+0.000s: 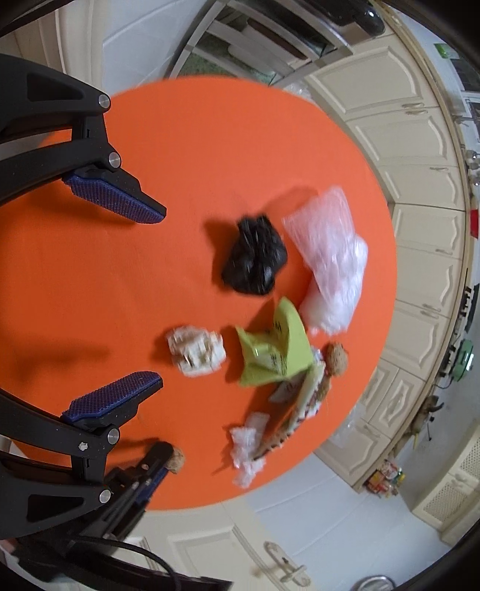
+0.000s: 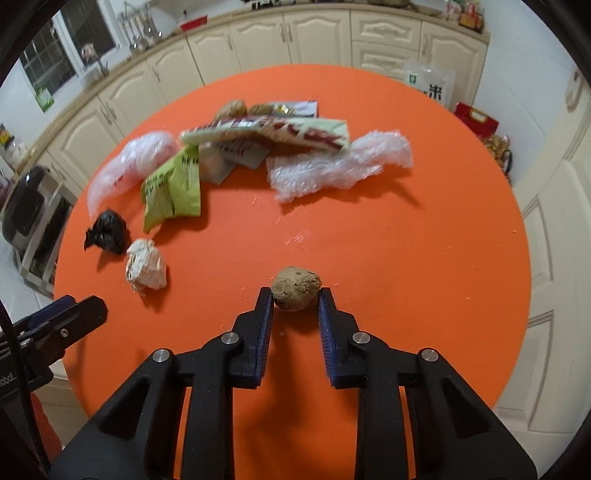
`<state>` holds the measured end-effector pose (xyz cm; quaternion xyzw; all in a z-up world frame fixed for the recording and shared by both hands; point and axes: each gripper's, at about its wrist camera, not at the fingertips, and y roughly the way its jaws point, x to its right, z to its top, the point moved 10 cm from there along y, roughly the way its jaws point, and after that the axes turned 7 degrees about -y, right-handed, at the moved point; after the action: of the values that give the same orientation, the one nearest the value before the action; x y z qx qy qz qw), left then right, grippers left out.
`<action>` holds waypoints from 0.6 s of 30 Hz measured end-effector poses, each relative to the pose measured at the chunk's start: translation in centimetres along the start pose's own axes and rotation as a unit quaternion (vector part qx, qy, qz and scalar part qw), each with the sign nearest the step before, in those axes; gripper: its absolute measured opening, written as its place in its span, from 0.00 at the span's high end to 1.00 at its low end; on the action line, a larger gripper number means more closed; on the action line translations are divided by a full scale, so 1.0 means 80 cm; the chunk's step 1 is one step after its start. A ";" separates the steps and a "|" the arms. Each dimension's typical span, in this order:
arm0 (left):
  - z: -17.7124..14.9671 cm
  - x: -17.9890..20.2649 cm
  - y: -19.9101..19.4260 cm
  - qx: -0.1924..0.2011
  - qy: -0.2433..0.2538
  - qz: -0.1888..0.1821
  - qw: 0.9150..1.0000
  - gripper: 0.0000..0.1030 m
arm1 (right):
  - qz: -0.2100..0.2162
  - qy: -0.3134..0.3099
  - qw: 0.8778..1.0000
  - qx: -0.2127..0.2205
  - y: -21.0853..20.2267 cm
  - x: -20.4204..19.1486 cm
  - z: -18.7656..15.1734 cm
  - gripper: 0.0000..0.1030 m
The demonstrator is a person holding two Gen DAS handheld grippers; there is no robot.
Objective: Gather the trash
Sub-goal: 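Grasp the brown food scrap with the right gripper while the left grasps crumpled paper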
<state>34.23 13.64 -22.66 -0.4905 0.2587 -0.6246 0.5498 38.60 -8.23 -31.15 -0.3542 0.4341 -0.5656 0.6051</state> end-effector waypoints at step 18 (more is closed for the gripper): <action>0.019 0.060 0.074 -0.004 0.035 0.037 0.999 0.74 | 0.027 0.014 1.000 -0.003 -0.002 0.036 0.010 0.78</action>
<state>38.61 7.92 -25.60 -0.4606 0.2981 -0.6197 0.5612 39.21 -11.14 -31.05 -0.3363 0.4538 -0.5526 0.6128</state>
